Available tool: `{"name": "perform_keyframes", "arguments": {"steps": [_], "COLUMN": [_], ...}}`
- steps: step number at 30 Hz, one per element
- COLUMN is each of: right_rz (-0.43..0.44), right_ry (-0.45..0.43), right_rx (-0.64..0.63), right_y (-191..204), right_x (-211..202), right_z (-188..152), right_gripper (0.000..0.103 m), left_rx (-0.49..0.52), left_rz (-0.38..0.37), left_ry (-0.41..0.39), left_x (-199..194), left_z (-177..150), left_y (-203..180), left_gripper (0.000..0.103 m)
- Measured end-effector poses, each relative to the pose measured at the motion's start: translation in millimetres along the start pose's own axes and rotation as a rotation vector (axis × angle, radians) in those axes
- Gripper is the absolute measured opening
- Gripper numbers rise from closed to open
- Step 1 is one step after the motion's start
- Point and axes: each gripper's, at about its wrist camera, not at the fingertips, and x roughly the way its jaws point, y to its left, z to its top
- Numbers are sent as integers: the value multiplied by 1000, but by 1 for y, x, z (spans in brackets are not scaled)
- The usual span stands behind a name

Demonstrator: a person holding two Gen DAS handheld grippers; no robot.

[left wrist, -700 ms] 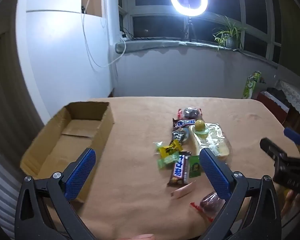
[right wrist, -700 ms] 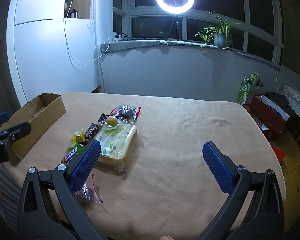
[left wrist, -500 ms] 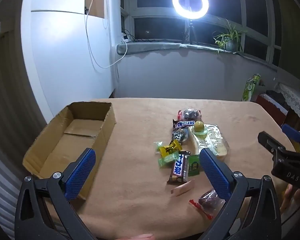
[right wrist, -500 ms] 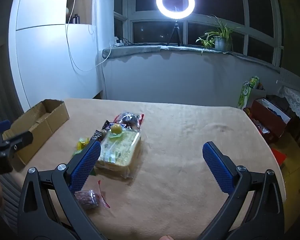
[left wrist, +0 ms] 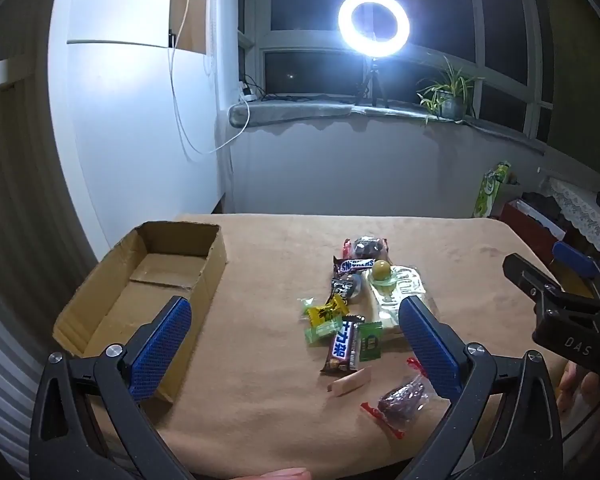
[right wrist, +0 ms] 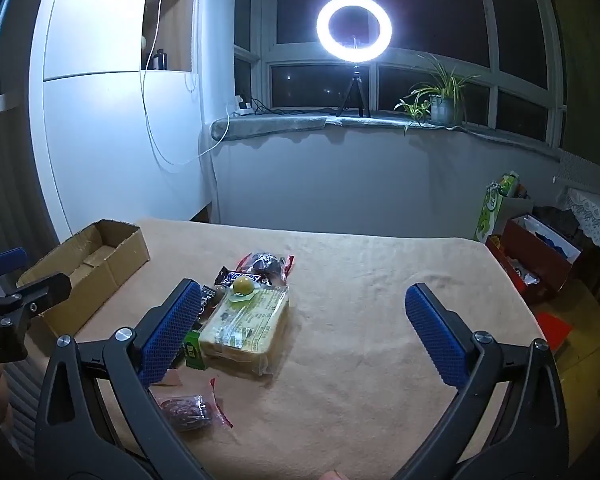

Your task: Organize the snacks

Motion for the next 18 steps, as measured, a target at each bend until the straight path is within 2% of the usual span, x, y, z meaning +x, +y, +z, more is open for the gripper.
{"name": "perform_keyframes", "arguments": {"steps": [18], "right_rz": [0], "right_ry": [3], "right_rx": [9], "right_y": [-2], "right_x": [-3], "right_z": [-2], "right_gripper": [103], "left_rx": [1], "left_rz": [1], "left_ry": [-8], "left_x": [-7], "left_z": [-2], "left_y": [-2], "left_gripper": [103]}}
